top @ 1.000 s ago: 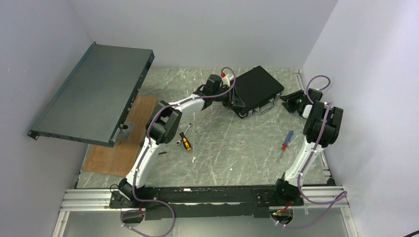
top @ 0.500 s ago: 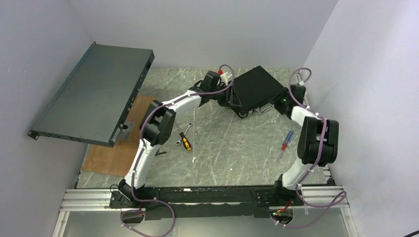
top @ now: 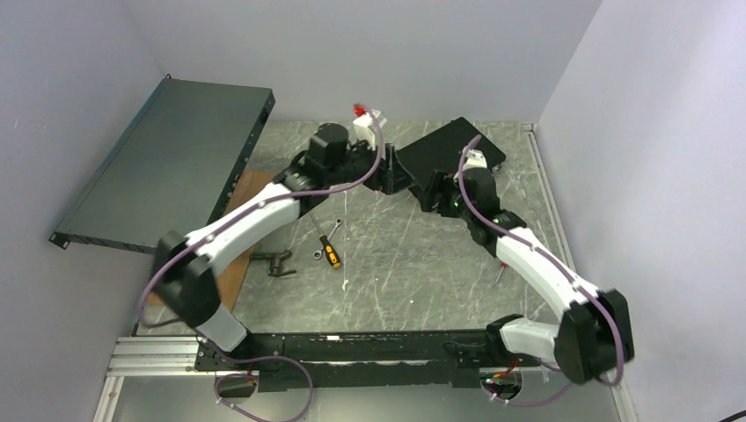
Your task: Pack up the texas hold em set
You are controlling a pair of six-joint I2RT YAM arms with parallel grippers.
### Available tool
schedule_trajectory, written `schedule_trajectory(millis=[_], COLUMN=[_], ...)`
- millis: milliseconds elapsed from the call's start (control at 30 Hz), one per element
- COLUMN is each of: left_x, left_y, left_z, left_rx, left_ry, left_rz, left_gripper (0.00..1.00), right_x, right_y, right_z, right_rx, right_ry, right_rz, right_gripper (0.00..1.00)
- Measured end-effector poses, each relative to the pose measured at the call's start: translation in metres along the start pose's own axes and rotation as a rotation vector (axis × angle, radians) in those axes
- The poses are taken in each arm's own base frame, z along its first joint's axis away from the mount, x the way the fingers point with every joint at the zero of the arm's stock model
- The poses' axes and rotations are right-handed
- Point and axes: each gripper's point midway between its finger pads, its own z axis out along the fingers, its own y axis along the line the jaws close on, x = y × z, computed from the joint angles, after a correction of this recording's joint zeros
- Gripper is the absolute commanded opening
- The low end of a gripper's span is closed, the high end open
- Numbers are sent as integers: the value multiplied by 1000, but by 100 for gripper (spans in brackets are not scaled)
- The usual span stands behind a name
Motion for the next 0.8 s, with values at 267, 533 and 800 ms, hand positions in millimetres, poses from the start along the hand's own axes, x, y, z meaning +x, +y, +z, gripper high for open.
schedule_trajectory(millis=[267, 533, 800], left_x=[-16, -16, -26], left_y=[-49, -66, -89], left_z=[-114, -228, -302], left_rx=[-45, -163, -185], left_ry=[-185, -403, -597], left_rz=[214, 306, 400], left_gripper=[99, 99, 99], right_x=[5, -10, -19], right_y=[9, 12, 14], right_z=[-80, -129, -161], right_rx=[-110, -150, -181], right_ry=[-109, -209, -293], right_rz=[-51, -95, -116], right_gripper=[91, 92, 95])
